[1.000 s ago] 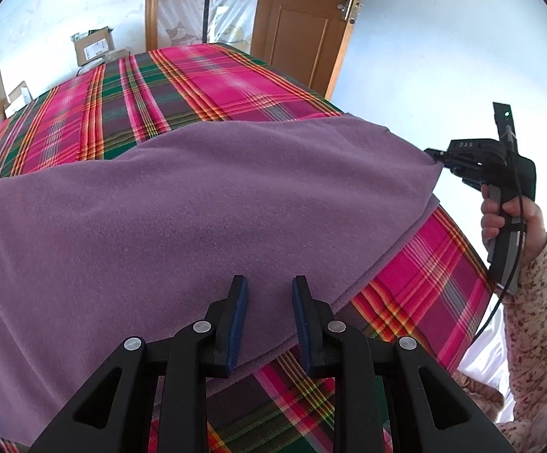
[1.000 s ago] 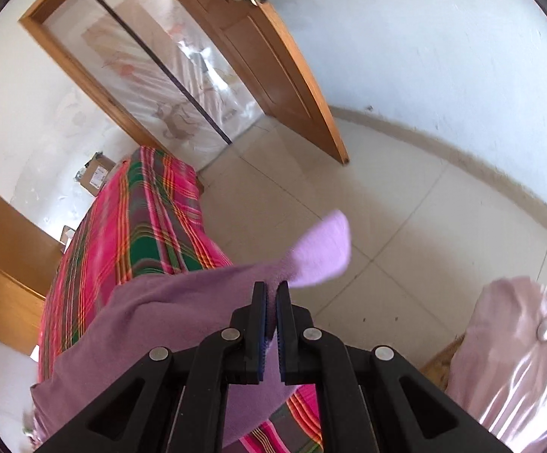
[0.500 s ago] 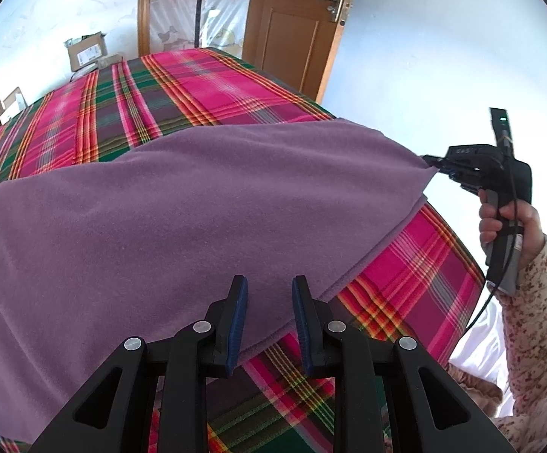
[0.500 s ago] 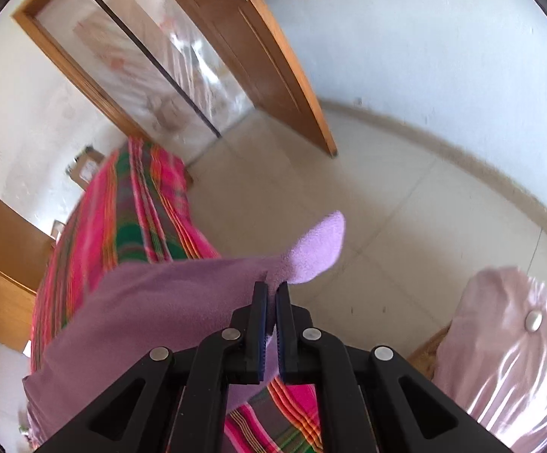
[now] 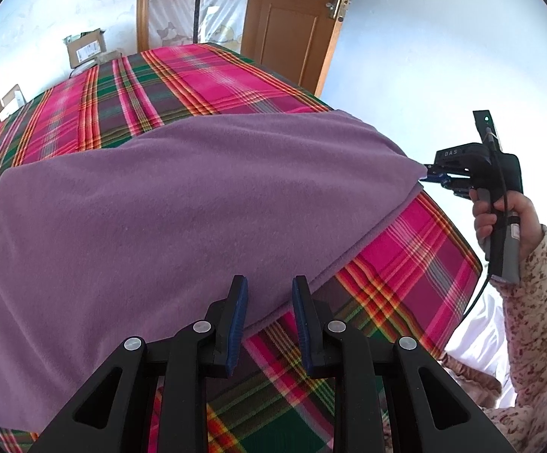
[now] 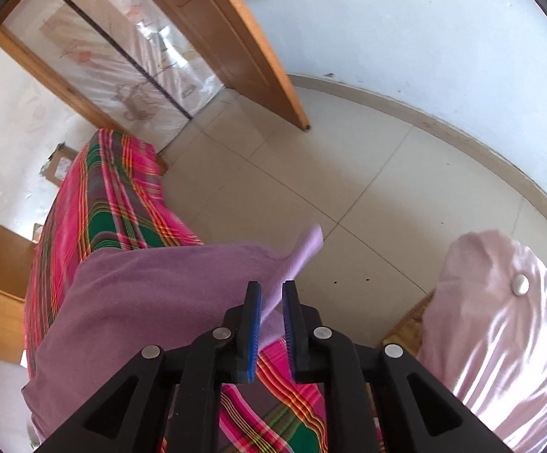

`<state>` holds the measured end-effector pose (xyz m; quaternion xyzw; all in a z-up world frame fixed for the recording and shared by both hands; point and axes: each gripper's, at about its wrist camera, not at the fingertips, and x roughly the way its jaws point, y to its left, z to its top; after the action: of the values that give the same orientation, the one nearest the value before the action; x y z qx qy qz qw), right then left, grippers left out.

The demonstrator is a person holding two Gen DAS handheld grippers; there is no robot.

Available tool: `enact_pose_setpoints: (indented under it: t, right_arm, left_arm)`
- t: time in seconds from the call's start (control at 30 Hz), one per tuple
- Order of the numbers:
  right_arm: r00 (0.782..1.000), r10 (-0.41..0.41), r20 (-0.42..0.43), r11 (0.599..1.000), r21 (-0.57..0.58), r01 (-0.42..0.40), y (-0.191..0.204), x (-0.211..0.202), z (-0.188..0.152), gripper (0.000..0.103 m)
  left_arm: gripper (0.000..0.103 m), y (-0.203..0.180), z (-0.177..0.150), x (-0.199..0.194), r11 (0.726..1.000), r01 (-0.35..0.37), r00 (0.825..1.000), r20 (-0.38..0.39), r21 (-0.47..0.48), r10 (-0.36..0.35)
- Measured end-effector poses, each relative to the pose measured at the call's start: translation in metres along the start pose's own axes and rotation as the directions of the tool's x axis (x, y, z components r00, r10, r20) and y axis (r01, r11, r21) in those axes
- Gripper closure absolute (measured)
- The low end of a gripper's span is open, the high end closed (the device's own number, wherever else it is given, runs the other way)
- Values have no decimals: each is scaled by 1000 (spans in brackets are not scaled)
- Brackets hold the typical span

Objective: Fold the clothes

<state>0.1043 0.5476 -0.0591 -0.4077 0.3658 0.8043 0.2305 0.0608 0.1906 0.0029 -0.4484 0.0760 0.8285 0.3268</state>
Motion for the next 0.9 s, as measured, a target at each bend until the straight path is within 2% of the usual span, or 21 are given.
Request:
enact_pose_setpoints:
  t: [0.13, 0.23, 0.33, 0.43, 0.53, 0.73, 0.83, 0.9]
  right_arm:
    - [995, -20, 93, 997, -68, 27, 22, -23, -8, 90]
    - [987, 42, 154, 985, -171, -15, 54, -41, -17, 90]
    - [977, 144, 159, 945, -313, -88, 96, -50, -34, 90]
    - [970, 213, 119, 876, -462, -136, 141, -47, -57, 88]
    - [964, 263, 45, 804, -563, -193, 175, -38, -86, 86]
    - [943, 319, -90, 672, -680, -292, 227, -29, -134, 83]
    - [922, 351, -162, 572, -743, -348, 239, -35, -166, 80]
    - [909, 358, -212, 493, -785, -377, 246, -39, -188, 76]
  left_arm:
    - [78, 13, -6, -13, 1000, -7, 1000, 29, -28, 8]
    - [78, 30, -11, -26, 997, -24, 998, 57, -67, 27]
    - [78, 49, -17, -40, 992, -50, 995, 84, -116, 59]
    - [78, 75, -26, -56, 979, -85, 988, 111, -187, 107]
    - [78, 105, -36, -73, 954, -131, 977, 125, -270, 170]
    - [78, 158, -55, -100, 892, -237, 946, 119, -385, 302]
    - [78, 180, -62, -108, 856, -287, 926, 104, -429, 363]
    - [78, 197, -69, -112, 832, -301, 919, 92, -466, 384]
